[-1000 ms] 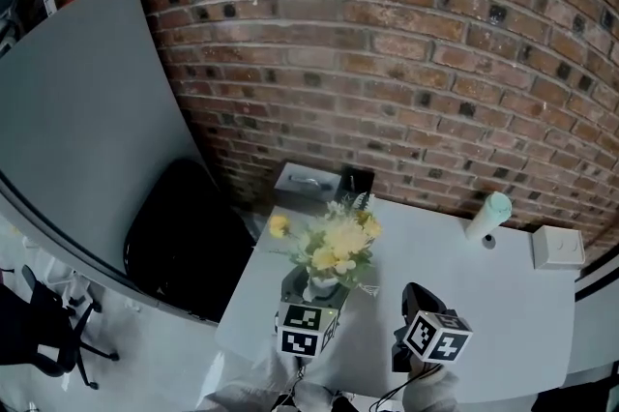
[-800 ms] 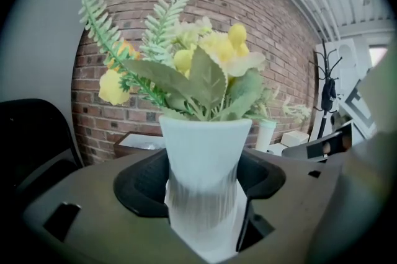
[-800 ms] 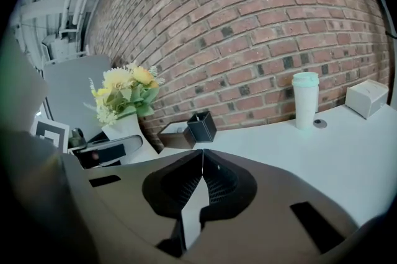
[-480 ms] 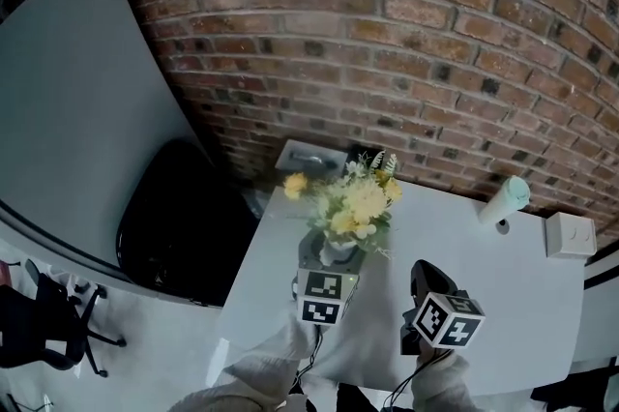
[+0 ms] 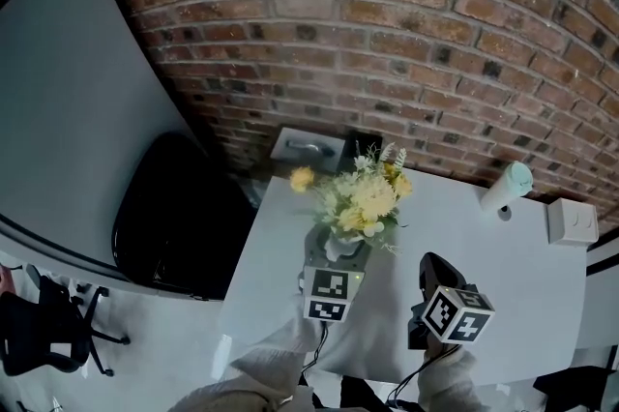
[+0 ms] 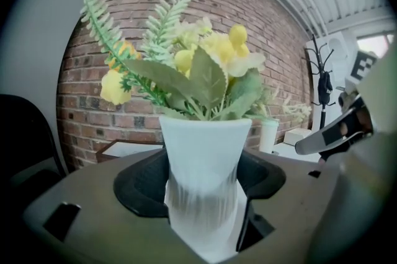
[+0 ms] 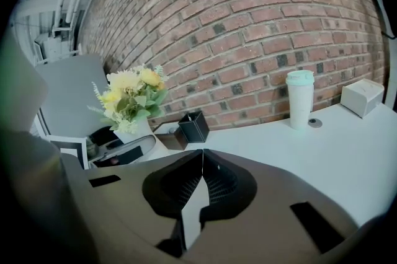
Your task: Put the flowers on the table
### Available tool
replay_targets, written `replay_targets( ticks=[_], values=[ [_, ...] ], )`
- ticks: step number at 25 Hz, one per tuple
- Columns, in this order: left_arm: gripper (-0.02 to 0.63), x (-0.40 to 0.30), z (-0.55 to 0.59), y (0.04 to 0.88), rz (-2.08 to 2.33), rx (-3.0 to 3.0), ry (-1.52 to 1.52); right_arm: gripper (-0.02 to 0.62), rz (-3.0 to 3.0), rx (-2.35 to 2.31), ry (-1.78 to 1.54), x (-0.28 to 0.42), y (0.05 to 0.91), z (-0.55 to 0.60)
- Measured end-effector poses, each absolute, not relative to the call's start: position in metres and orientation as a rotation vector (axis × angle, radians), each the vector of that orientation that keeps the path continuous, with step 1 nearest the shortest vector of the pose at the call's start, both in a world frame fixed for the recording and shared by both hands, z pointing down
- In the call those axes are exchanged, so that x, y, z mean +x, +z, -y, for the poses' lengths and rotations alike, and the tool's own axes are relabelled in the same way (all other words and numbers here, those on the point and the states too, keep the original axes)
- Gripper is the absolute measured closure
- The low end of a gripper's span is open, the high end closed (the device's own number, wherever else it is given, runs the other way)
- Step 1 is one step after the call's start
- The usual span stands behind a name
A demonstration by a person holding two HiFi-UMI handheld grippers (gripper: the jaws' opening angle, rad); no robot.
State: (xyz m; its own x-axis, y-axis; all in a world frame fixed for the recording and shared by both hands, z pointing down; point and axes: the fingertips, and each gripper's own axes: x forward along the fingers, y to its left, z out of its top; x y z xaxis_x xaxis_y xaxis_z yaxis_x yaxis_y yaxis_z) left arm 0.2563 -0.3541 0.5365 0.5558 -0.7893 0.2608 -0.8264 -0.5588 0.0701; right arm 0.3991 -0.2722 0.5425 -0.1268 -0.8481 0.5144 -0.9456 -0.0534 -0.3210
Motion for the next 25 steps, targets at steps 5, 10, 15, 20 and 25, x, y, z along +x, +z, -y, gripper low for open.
replay_targets(
  ticks=[5,10,15,20,25],
  values=[
    [0.281,0.259,0.351,0.538,1.358,2.628,0.313,0.571,2.04,1.967,0.941,0.397,0.544,0.269],
    [0.281,0.26,0.347,0.539,1.334,2.625,0.329,0.571,2.044,1.976,0.943,0.397,0.541,0.267],
    [0.281,0.263,0.344,0.543,1.271,2.597,0.377,0.571,2.047,1.986,0.943,0.396,0.537,0.265],
    [0.281,0.263,0.342,0.543,1.256,2.579,0.381,0.571,2.056,1.987,0.937,0.393,0.533,0.262],
    [0.281,0.263,0.339,0.543,1.229,2.573,0.358,0.571,2.042,2.004,0.941,0.397,0.532,0.256]
  ],
)
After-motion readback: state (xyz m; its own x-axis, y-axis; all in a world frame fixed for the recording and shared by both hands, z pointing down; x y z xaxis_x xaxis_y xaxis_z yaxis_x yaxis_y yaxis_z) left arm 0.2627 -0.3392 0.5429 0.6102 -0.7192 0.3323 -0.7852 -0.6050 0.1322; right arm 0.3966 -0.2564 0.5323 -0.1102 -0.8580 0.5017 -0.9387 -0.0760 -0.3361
